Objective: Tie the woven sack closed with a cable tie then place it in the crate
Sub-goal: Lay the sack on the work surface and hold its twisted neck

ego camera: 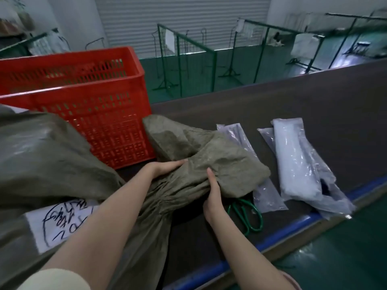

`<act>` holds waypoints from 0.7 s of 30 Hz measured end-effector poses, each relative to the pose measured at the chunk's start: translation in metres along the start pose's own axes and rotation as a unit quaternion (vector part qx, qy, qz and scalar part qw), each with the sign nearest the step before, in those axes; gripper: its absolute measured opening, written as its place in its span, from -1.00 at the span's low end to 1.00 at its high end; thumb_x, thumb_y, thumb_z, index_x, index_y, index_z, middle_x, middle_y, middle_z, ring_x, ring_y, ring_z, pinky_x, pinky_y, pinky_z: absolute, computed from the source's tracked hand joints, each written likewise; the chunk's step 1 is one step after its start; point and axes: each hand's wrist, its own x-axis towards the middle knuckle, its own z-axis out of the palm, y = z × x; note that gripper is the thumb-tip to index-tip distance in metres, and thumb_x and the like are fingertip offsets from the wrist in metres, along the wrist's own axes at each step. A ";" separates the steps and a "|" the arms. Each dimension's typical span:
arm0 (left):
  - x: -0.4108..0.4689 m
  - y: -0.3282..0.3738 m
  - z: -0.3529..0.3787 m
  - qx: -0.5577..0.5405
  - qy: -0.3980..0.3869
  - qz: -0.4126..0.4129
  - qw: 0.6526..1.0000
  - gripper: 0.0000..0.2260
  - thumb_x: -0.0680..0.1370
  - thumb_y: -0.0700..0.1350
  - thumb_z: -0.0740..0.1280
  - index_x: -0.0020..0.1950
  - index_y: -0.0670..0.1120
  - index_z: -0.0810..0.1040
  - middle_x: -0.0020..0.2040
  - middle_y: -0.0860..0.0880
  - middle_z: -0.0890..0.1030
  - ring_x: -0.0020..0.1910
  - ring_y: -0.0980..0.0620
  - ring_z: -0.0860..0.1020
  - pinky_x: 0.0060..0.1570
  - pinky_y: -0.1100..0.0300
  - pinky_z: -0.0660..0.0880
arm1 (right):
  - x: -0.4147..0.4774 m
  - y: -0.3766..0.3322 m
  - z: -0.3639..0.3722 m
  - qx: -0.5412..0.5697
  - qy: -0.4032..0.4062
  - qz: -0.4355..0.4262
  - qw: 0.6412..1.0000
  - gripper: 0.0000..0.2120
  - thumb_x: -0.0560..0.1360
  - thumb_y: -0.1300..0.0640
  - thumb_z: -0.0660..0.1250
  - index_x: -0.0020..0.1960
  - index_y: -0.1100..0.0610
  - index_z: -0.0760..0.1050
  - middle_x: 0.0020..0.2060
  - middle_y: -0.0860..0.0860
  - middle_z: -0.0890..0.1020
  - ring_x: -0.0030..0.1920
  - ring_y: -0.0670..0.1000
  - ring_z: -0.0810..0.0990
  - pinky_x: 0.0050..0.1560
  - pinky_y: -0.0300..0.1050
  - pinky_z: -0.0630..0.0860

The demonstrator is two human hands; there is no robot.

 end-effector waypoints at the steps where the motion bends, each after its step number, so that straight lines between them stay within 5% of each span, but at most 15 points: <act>1: 0.005 0.003 0.003 -0.036 -0.016 0.031 0.999 -0.32 0.46 0.34 0.14 0.44 -0.05 0.29 0.42 -0.10 0.39 0.35 -0.09 0.42 0.35 0.07 0.32 | 0.002 -0.007 -0.001 0.036 -0.011 0.000 0.999 -0.55 0.47 -0.15 0.26 0.21 0.13 0.51 0.11 0.11 0.63 0.12 0.08 0.58 0.10 -0.02 0.51; 4: 0.011 0.017 -0.004 -0.137 -0.027 0.111 0.984 -0.60 0.48 0.25 0.21 0.13 0.02 0.56 0.08 -0.05 0.64 0.04 -0.01 0.59 0.09 0.13 0.49 | 0.004 -0.024 0.002 0.101 -0.036 -0.009 0.994 -0.58 0.50 -0.13 0.21 0.17 0.14 0.53 0.08 0.12 0.64 0.10 0.09 0.59 0.03 -0.02 0.52; 7: 0.011 0.028 -0.027 -0.238 -0.017 0.166 0.957 -0.67 0.51 0.13 0.24 0.14 -0.02 0.56 -0.05 -0.07 0.68 -0.05 -0.03 0.62 -0.01 0.16 0.53 | 0.006 -0.034 0.010 0.058 -0.059 -0.071 0.994 -0.77 0.51 0.00 0.25 0.03 0.10 0.57 -0.07 0.00 0.70 0.01 -0.02 0.63 0.02 -0.11 0.53; 10: 0.017 0.025 -0.032 -0.246 0.040 0.175 0.953 -0.78 0.62 -0.08 0.09 -0.03 -0.07 0.51 -0.25 -0.05 0.65 -0.42 0.17 0.63 -0.33 0.30 0.54 | 0.014 -0.039 0.015 -0.030 -0.018 -0.111 0.993 -0.75 0.45 0.13 0.37 0.11 0.13 0.54 0.04 -0.01 0.64 0.11 0.00 0.58 0.25 -0.09 0.45; 11: 0.019 0.022 -0.025 -0.220 0.061 0.159 0.960 -0.76 0.63 -0.12 0.06 -0.06 -0.11 0.50 -0.24 -0.12 0.66 -0.45 0.16 0.62 -0.39 0.32 0.52 | 0.020 -0.039 0.015 -0.076 0.014 -0.107 0.991 -0.66 0.43 0.15 0.40 0.19 0.17 0.51 0.09 0.00 0.60 0.14 0.01 0.55 0.28 -0.11 0.42; 13: 0.029 0.017 -0.004 -0.105 0.052 0.099 0.988 -0.70 0.63 -0.13 0.04 0.08 -0.26 0.50 0.13 -0.27 0.61 -0.09 0.00 0.64 -0.15 0.25 0.51 | 0.035 -0.035 0.012 -0.201 0.068 -0.041 0.976 -0.53 0.41 0.10 0.42 0.27 0.21 0.47 0.15 0.01 0.58 0.13 0.03 0.53 0.21 -0.15 0.42; 14: 0.039 0.015 0.003 -0.032 0.036 0.073 0.996 -0.66 0.63 -0.12 0.05 0.27 -0.31 0.40 0.35 -0.25 0.45 0.19 -0.10 0.53 0.08 0.19 0.44 | 0.040 -0.033 0.009 -0.290 0.076 0.012 0.954 -0.49 0.40 0.03 0.41 0.29 0.21 0.46 0.20 0.04 0.58 0.15 0.05 0.53 0.17 -0.13 0.43; 16: 0.054 0.011 0.008 0.051 0.034 0.072 0.996 -0.50 0.61 -0.03 0.14 0.49 -0.22 0.13 0.50 -0.15 0.23 0.43 -0.13 0.29 0.32 0.16 0.26 | 0.045 -0.032 0.003 -0.442 0.069 0.091 0.890 -0.44 0.40 -0.09 0.36 0.29 0.20 0.46 0.26 0.10 0.55 0.23 0.11 0.50 0.19 -0.08 0.45; 19: 0.063 0.014 0.001 0.030 0.107 0.108 0.988 -0.56 0.57 -0.02 0.22 0.41 -0.14 0.30 0.34 -0.11 0.43 0.36 -0.12 0.37 0.26 0.15 0.31 | 0.053 -0.039 0.003 -0.580 0.071 0.056 0.810 -0.34 0.36 -0.22 0.31 0.32 0.17 0.45 0.34 0.12 0.48 0.35 0.15 0.41 0.36 -0.01 0.36; 21: 0.064 0.021 -0.009 -0.074 0.111 0.132 0.982 -0.82 0.54 -0.06 0.23 0.01 -0.06 0.60 -0.02 -0.05 0.59 0.07 -0.10 0.53 0.05 0.13 0.41 | 0.052 -0.041 0.006 -0.687 0.099 -0.030 0.720 -0.26 0.36 -0.25 0.29 0.40 0.16 0.34 0.42 0.16 0.36 0.43 0.19 0.26 0.44 0.04 0.20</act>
